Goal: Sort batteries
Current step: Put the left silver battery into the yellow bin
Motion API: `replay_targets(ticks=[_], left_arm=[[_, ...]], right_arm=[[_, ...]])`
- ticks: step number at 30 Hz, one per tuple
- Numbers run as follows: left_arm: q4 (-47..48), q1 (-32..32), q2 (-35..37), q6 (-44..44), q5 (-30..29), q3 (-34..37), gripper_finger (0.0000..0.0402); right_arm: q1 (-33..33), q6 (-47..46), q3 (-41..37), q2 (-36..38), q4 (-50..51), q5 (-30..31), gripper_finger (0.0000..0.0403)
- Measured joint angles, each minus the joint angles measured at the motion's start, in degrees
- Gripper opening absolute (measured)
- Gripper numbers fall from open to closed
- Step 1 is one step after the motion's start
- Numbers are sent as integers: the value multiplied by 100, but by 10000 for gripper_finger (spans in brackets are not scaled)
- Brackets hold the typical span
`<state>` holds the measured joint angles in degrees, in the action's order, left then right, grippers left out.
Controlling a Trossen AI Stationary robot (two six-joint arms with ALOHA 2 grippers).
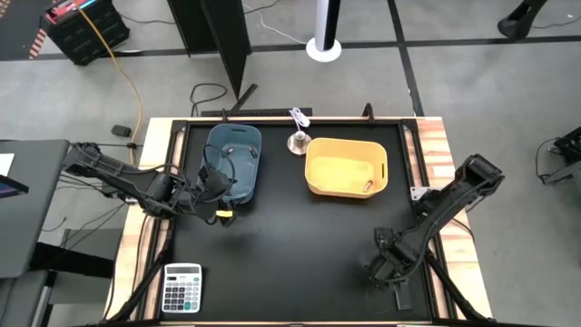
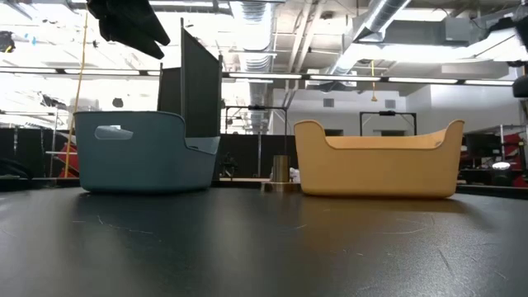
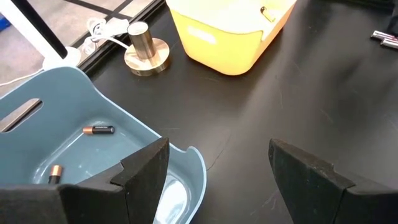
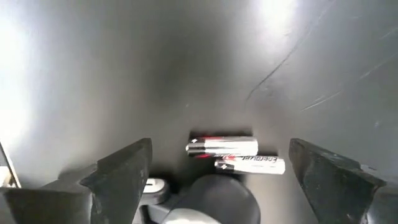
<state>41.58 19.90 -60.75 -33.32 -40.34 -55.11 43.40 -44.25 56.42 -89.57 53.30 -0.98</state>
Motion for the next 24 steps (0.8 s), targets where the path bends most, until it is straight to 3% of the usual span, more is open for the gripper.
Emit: replay_targets(ticks=[24], left_arm=[[4, 0, 0, -13, 0, 0, 272]], right_arm=[[537, -391, -800, -17, -777, 437, 400]])
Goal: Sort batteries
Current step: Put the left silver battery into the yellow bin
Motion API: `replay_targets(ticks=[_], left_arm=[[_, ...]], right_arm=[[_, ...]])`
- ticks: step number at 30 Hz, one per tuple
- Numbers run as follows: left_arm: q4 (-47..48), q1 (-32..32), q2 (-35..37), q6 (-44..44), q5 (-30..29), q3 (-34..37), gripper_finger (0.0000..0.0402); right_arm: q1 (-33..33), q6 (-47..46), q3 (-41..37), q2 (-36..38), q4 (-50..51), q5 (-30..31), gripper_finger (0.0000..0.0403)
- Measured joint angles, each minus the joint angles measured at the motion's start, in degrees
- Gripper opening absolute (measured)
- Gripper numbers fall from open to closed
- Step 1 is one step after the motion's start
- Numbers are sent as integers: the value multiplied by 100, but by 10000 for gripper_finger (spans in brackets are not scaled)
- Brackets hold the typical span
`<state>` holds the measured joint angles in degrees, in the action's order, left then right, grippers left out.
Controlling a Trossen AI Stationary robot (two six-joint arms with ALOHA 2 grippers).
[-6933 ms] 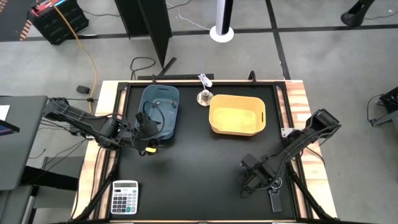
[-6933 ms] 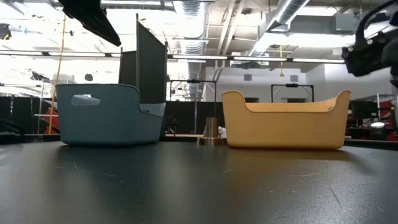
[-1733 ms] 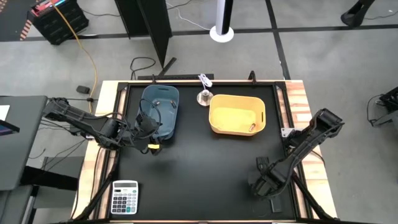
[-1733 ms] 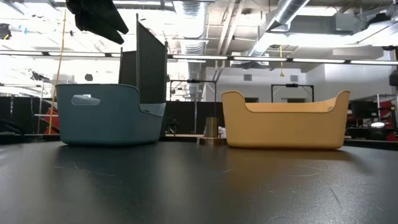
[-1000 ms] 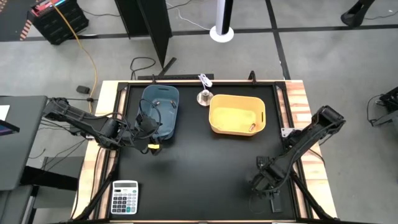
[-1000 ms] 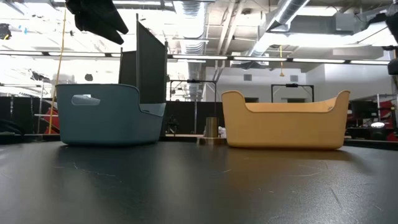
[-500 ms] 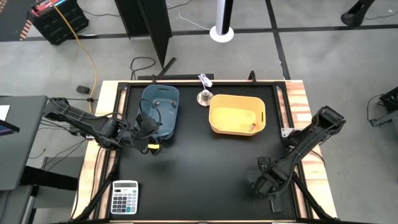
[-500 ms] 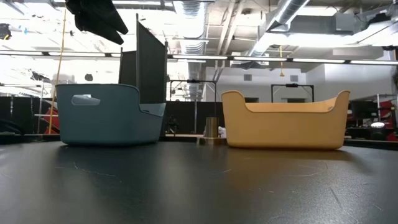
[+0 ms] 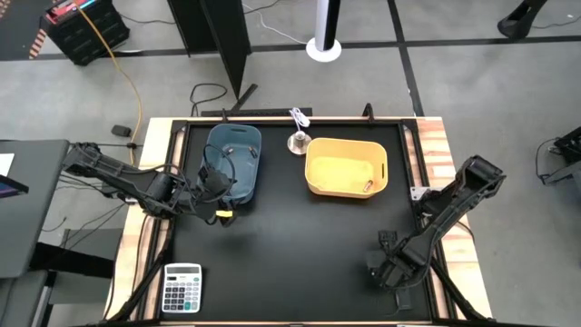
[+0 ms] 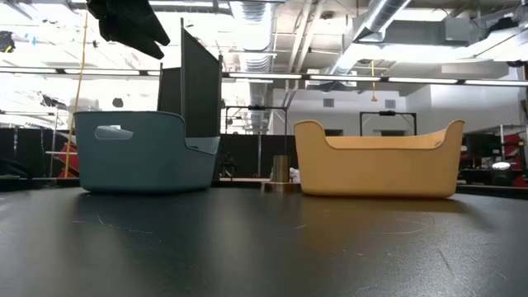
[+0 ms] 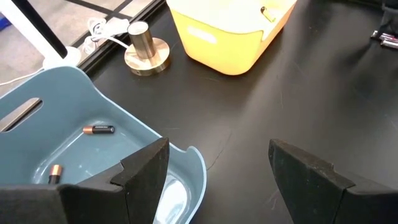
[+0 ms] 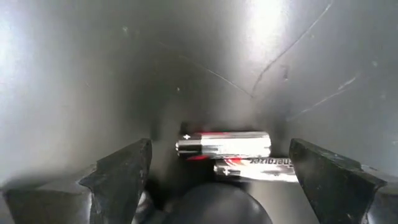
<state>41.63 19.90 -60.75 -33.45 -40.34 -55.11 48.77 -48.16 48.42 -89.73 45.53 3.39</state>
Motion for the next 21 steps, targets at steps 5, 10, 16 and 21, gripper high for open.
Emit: replay_targets(ticks=[5, 10, 16, 21], left_arm=[[0, 1, 0, -18, 0, -1, 272], [0, 0, 0, -22, 0, 0, 272], [2, 2, 0, -22, 0, 0, 272], [4, 0, 0, -22, 0, 0, 272]], right_arm=[[1, 143, 0, 0, -64, 97, 400], [1, 211, 1, -147, -137, 104, 400], [16, 235, 19, -283, -228, 101, 400], [38, 260, 22, -308, -229, 101, 399]])
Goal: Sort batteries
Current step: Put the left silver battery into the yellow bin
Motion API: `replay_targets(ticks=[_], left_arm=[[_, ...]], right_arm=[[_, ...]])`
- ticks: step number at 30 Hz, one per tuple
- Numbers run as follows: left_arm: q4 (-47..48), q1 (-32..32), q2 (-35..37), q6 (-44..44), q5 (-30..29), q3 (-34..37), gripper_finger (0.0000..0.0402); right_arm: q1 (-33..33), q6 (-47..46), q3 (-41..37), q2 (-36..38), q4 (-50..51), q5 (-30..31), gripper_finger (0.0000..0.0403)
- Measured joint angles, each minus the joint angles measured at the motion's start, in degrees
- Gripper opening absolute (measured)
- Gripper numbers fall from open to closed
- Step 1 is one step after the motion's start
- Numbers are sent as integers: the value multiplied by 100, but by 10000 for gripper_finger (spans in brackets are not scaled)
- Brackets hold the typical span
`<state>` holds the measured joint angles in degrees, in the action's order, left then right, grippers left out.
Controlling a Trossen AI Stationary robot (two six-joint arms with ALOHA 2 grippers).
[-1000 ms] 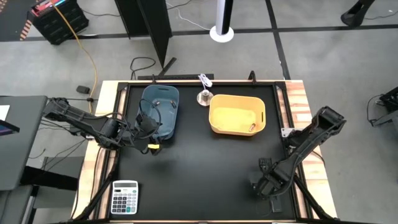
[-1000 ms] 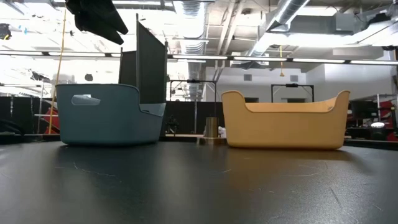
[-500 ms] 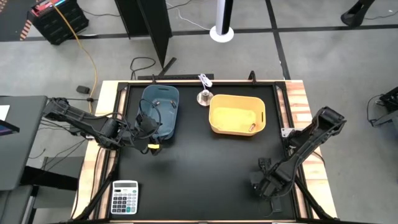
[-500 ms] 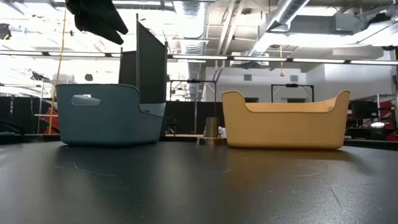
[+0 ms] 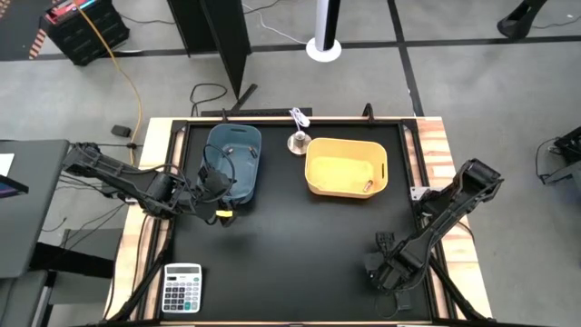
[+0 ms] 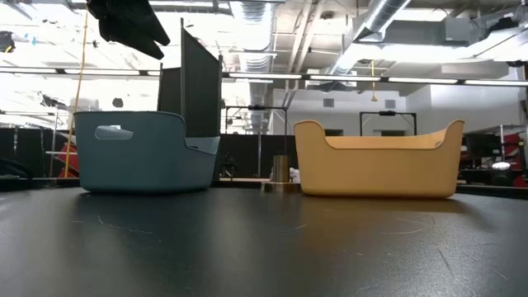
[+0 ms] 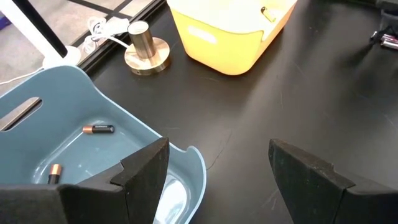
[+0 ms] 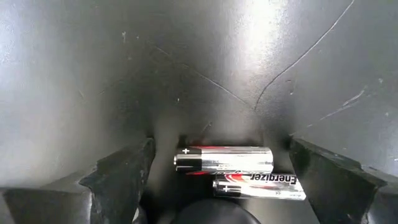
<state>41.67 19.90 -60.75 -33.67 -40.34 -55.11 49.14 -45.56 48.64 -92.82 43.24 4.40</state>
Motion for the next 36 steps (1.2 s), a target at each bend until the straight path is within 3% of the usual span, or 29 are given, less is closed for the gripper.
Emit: replay_targets(ticks=[13, 36], left_arm=[[0, 1, 0, 0, 0, 0, 272], [0, 1, 0, 0, 0, 0, 272]], right_arm=[[0, 59, -7, -11, -23, -126, 321], [0, 55, -13, -17, -42, -160, 239]])
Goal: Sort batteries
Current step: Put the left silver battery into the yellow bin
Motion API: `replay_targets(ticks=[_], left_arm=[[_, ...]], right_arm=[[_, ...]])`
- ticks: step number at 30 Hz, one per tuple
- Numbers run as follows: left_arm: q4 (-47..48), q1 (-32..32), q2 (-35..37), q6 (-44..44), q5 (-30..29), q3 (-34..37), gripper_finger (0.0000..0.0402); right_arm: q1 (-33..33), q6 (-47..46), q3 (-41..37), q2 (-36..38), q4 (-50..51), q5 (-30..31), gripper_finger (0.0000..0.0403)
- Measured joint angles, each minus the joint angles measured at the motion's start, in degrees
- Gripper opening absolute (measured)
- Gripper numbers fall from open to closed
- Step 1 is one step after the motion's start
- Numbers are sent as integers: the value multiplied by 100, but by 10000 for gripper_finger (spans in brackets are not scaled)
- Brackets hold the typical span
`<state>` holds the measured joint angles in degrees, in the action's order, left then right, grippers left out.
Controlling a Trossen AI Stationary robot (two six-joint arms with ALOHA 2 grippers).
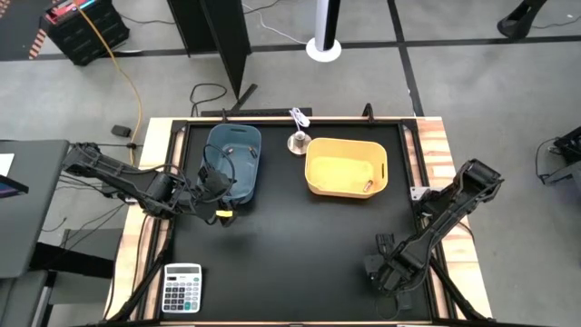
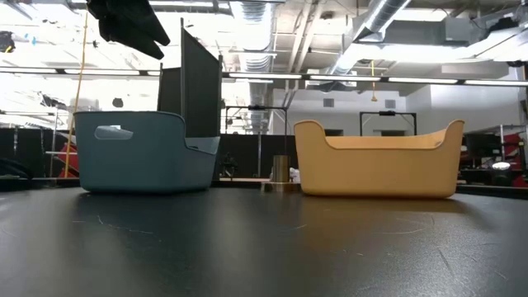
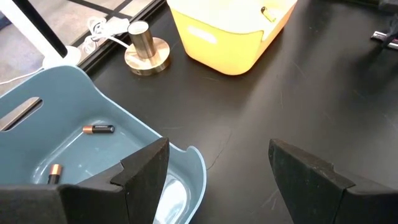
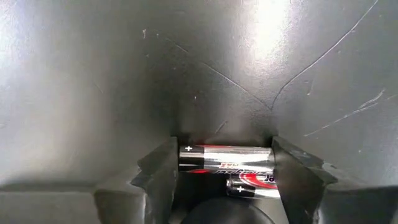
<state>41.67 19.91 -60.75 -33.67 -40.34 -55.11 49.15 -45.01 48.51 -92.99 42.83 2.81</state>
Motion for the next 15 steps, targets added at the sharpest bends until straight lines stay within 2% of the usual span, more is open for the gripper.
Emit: replay_targets(ticks=[4, 15], left_arm=[[0, -1, 0, 0, 0, 0, 272], [0, -1, 0, 0, 0, 0, 272]], right_arm=[[0, -2, 0, 0, 2, 0, 222], [0, -4, 13, -1, -2, 0, 220]])
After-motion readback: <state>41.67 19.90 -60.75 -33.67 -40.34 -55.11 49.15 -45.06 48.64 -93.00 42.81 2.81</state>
